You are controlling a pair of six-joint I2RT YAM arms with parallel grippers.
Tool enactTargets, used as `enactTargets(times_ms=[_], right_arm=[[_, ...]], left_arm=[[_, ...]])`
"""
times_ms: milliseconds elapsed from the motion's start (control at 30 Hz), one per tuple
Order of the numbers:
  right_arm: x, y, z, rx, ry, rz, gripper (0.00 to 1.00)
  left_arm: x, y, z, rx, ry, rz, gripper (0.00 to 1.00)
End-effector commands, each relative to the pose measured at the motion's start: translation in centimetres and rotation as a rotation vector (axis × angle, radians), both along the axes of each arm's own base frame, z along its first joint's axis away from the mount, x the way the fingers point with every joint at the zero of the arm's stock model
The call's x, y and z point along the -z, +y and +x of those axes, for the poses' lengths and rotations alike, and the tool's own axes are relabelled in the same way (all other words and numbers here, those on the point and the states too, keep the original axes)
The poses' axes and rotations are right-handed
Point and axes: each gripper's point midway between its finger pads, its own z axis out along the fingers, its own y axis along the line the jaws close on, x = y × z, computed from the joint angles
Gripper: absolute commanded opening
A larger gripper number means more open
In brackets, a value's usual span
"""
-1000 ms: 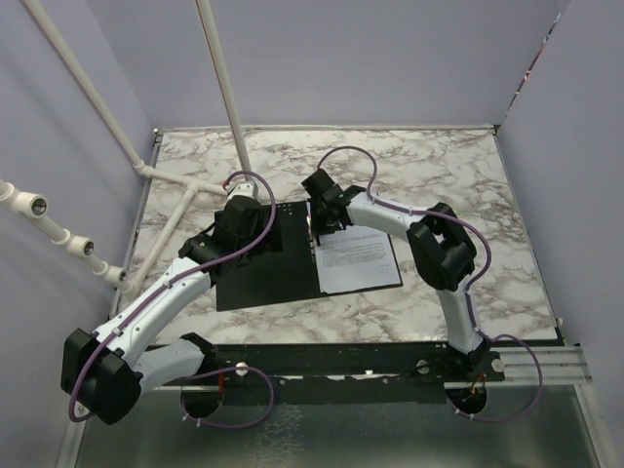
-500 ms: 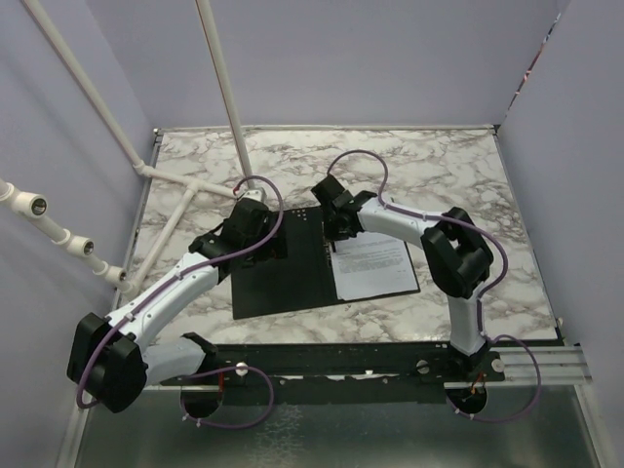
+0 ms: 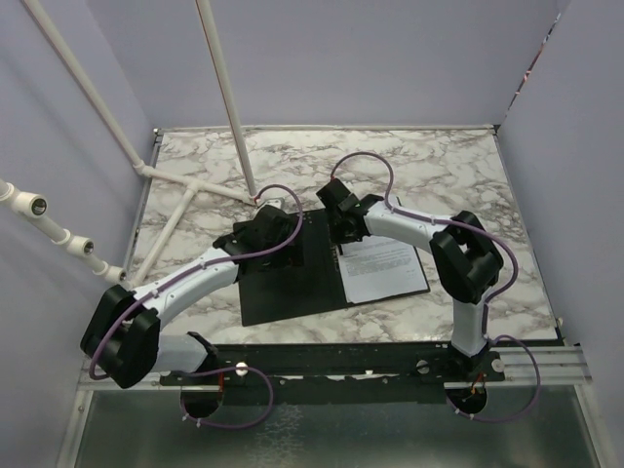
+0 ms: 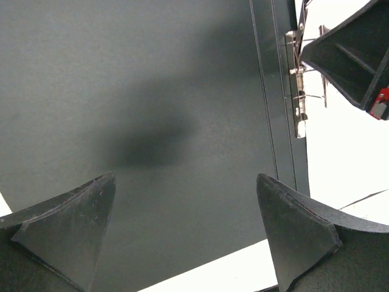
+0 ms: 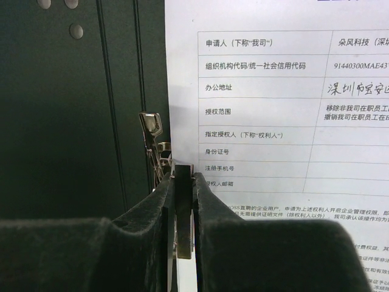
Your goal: Put the files into the folder
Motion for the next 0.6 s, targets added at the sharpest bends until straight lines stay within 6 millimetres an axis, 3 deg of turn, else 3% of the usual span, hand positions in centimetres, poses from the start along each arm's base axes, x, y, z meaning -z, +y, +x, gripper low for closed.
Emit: enactTargets(times_ms=[0, 267, 567], right_arm=[[-1.6, 0.3, 0.1, -0.006, -0.043, 0.032, 0.17], [-1.7, 0.4, -0.2, -0.005, -0.045, 0.056, 0.28], [-3.8, -0.1, -0.1, 0.005, -0.087, 0.068, 0.36]], left_arm=[[2.1, -0.7, 0.1, -0.022, 0.021, 0.006, 0.99], [4.7, -0.9, 0.4, -0.039, 0.059, 0.032, 0.99], [6.5, -0.7, 0.4, -0.062, 0.077, 0.046, 0.99]])
